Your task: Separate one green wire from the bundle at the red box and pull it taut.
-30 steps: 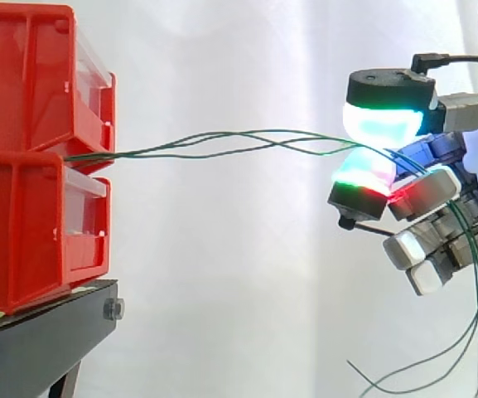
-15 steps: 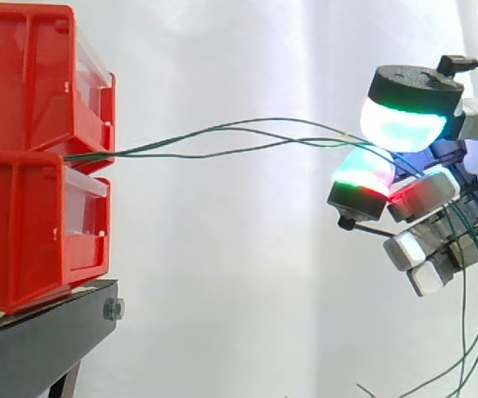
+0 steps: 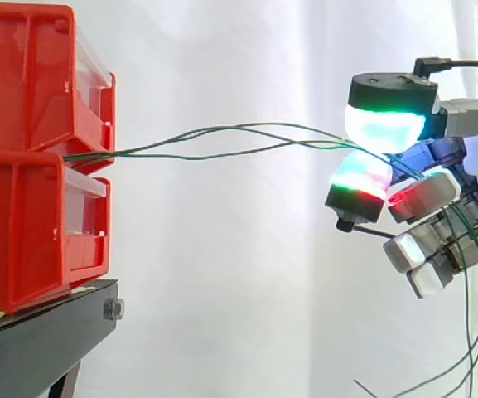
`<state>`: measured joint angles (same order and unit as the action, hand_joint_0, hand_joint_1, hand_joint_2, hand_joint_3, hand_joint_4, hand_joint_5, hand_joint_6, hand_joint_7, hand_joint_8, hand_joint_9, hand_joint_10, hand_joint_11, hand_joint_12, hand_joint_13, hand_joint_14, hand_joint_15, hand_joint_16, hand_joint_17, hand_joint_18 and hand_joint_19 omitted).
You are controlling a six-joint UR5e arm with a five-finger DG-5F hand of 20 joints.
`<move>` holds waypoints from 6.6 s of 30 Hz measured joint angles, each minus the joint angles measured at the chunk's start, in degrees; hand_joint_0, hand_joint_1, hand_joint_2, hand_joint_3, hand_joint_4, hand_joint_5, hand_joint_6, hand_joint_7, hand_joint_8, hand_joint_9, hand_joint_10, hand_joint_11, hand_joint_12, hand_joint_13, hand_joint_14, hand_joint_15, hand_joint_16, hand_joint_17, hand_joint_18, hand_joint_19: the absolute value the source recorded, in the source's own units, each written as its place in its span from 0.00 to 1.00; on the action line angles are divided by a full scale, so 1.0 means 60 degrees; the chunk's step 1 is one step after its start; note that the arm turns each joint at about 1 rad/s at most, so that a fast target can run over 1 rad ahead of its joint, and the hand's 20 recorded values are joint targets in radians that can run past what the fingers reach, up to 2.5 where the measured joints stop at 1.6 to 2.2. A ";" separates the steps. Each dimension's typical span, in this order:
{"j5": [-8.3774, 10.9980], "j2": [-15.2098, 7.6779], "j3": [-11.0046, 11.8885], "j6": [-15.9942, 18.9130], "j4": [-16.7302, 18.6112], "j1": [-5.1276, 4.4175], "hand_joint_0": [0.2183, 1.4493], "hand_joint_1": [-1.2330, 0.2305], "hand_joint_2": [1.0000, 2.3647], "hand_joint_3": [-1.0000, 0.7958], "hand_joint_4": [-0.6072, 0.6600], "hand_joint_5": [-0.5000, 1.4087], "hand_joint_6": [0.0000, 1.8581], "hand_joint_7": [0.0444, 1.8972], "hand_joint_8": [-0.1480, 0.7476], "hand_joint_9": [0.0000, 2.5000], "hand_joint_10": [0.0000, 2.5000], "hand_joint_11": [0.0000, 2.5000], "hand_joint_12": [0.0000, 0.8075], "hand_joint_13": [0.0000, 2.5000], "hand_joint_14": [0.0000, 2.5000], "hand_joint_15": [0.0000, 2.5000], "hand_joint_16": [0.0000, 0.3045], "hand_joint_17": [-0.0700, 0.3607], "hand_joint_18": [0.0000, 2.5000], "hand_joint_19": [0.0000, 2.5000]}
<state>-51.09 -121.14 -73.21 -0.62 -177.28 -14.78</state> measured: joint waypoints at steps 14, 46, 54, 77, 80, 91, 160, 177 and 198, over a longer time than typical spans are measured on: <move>-0.0004 -0.0001 0.0001 0.0000 0.0001 0.0000 0.28 0.25 0.00 0.28 0.57 0.17 0.49 0.51 0.47 0.48 0.00 0.58 0.48 0.36 0.01 0.34 0.18 0.44 0.29 0.30; 0.0005 -0.0006 0.0000 -0.0044 0.0044 0.0000 0.34 0.26 0.01 0.39 0.55 0.17 0.49 0.54 0.45 0.48 0.00 0.59 0.48 0.36 0.01 0.34 0.18 0.44 0.28 0.30; 0.0017 0.0005 0.0000 -0.0044 0.0044 0.0001 0.34 0.23 0.01 0.38 0.55 0.17 0.49 0.54 0.46 0.47 0.00 0.59 0.47 0.35 0.01 0.34 0.18 0.44 0.28 0.30; 0.0019 -0.0008 0.0000 -0.0044 0.0044 0.0002 0.26 0.30 0.00 0.28 0.57 0.17 0.49 0.52 0.48 0.48 0.00 0.58 0.48 0.36 0.01 0.34 0.18 0.45 0.28 0.30; 0.0019 -0.0003 0.0000 -0.0044 0.0044 0.0003 0.33 0.26 0.00 0.30 0.56 0.17 0.48 0.54 0.45 0.48 0.00 0.59 0.47 0.36 0.01 0.34 0.17 0.44 0.28 0.30; -0.0003 0.0007 0.0000 -0.0020 0.0038 -0.0001 0.34 0.21 0.00 0.28 0.56 0.17 0.49 0.51 0.45 0.47 0.00 0.58 0.46 0.35 0.01 0.34 0.17 0.44 0.28 0.29; -0.0006 -0.0008 -0.0013 -0.0307 0.0053 -0.0010 0.30 0.32 0.01 0.49 0.33 0.21 0.45 0.60 0.41 0.28 0.00 0.06 0.45 0.19 0.00 0.09 0.19 0.46 0.21 0.19; -0.0045 0.0007 -0.0333 -0.0509 0.0271 -0.0044 0.30 0.32 0.01 0.50 0.35 0.21 0.45 0.60 0.43 0.30 0.00 0.08 0.47 0.21 0.00 0.10 0.19 0.47 0.23 0.20; -0.0055 0.0011 -0.0336 -0.0527 0.0278 -0.0048 0.30 0.31 0.00 0.50 0.34 0.21 0.45 0.59 0.44 0.32 0.00 0.09 0.49 0.22 0.00 0.11 0.20 0.48 0.24 0.20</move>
<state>-51.42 -121.07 -75.23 -3.78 -175.61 -15.07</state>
